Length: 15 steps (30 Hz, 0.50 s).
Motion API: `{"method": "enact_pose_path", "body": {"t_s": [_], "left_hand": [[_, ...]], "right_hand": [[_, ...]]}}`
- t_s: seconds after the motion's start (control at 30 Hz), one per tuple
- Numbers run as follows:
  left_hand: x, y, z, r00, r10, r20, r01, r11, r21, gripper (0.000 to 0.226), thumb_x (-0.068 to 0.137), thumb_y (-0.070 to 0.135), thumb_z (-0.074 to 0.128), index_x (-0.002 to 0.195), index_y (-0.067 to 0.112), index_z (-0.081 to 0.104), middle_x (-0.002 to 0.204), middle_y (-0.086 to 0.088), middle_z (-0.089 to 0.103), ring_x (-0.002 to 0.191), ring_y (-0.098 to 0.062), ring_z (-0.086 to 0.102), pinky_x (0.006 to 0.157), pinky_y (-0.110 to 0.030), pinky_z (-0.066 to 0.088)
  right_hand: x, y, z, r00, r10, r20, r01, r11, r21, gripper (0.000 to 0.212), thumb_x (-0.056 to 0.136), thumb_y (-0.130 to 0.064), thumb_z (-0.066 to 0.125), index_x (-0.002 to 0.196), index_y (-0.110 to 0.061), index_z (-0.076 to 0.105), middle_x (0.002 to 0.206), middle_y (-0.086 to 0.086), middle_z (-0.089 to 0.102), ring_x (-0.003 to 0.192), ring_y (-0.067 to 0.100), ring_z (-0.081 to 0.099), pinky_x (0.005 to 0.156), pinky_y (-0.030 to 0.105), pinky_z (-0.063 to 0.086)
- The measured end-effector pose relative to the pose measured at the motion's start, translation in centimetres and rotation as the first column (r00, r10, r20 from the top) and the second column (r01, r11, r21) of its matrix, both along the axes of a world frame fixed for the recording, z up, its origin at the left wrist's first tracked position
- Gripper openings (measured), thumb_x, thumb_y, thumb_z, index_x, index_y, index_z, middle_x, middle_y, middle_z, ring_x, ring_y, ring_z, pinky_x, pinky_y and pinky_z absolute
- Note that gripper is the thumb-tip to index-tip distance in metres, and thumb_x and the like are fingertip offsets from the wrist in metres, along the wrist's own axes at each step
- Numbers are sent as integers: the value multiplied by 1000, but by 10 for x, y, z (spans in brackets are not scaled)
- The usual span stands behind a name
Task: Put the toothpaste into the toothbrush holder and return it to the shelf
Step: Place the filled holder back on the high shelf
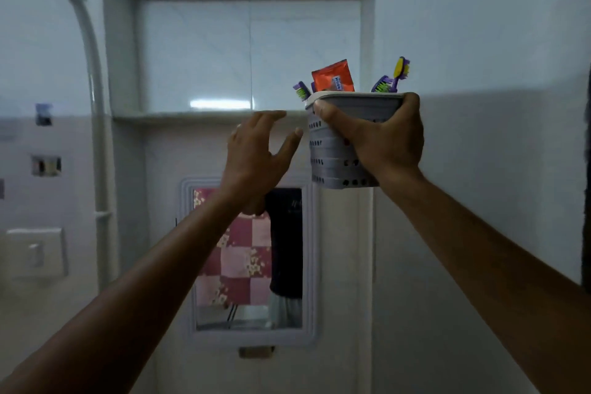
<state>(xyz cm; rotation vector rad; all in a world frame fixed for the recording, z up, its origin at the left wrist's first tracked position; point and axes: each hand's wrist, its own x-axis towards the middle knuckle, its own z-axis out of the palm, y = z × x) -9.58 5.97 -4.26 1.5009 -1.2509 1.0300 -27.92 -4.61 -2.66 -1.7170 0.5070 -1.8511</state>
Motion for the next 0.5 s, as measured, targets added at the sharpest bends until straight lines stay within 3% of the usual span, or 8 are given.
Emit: {"method": "enact_pose_path", "body": {"t_s": [0.2,0.5], "left_hand": [[7,-15,51,1000,14,24,-12,997,-81,55,102,59,56,141,21,64,141,2,66,134,-20,59,114,-50,45],[41,-56,97,996,91,25,-89,994,-67,54,104,58,54,142,21,63,144,-2,66,135,-25,59,113,-51,45]], "right_hand": [[-2,-1,73,999,-6,40,7,1000,-30,103,51,-88,92,123,-26,53,120,-8,67,111,18,68,83,30,49],[33,-25,138,993,-115,20,116,991,-66,101,54,-95,86,115,-24,49,112,-7,63,103,19,65,81,33,49]]}}
